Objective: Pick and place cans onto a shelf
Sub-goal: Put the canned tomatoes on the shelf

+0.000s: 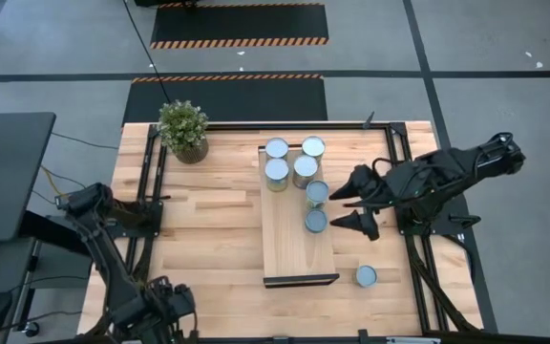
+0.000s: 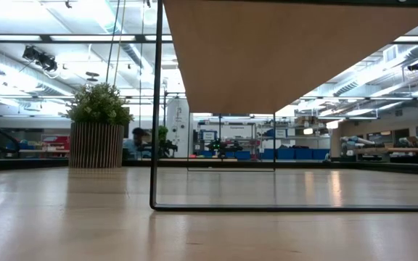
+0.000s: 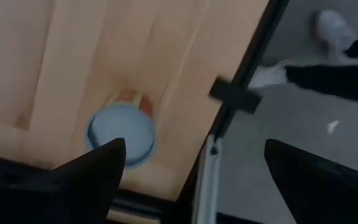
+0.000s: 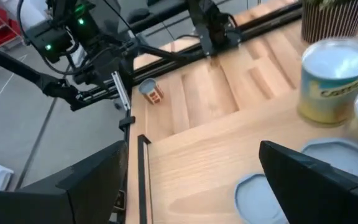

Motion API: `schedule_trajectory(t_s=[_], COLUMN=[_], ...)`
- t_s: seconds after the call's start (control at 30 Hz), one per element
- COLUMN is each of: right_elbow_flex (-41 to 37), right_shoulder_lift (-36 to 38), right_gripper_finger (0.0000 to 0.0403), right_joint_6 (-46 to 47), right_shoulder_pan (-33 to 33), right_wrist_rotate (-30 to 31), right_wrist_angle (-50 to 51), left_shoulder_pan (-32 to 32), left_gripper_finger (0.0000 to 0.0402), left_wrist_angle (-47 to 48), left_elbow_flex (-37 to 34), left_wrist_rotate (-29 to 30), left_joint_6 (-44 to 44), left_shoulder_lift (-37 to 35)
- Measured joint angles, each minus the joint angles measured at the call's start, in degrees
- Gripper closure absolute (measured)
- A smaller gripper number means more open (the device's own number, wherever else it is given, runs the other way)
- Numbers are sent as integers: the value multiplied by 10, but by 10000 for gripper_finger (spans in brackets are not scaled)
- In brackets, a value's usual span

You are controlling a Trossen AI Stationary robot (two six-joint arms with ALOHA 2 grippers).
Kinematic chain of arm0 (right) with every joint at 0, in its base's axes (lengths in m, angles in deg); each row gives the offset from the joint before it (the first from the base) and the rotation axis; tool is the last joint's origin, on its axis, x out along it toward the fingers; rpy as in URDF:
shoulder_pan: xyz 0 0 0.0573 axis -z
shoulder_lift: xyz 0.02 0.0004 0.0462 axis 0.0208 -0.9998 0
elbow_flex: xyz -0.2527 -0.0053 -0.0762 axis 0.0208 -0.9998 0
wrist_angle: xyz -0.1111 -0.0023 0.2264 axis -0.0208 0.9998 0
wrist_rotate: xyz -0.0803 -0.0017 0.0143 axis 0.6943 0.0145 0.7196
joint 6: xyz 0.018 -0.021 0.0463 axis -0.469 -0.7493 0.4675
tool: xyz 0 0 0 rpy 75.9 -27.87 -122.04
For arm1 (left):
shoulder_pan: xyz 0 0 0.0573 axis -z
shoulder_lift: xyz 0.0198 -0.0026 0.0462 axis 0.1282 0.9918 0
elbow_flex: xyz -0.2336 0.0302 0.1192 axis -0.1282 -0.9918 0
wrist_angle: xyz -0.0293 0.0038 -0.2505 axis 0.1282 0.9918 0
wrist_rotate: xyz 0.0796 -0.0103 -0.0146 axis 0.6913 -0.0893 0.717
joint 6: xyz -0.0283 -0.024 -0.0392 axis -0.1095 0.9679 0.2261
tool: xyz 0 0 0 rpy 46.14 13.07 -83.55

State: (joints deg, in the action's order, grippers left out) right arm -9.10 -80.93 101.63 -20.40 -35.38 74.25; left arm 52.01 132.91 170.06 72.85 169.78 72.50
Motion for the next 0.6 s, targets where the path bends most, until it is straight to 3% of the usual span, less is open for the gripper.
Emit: schedule_trajectory(t_s=[0.37,0.6], right_elbow_flex=[0,0], right_shoulder_lift=[-34,-33], right_gripper_finger=[30,30], right_joint_6=[35,25], right_shoulder_pan=[-21,-21], right_wrist_rotate=[2,15], right_wrist_angle=[-29,-58], left_shoulder_pan=[56,55], left_gripper_finger=[13,13], left_wrist_angle=[-1,-75], left_elbow_flex=[-102,-156], left_wrist_rotate=[-39,-69], left_joint_6=[43,33], left_shoulder_lift=[0,0])
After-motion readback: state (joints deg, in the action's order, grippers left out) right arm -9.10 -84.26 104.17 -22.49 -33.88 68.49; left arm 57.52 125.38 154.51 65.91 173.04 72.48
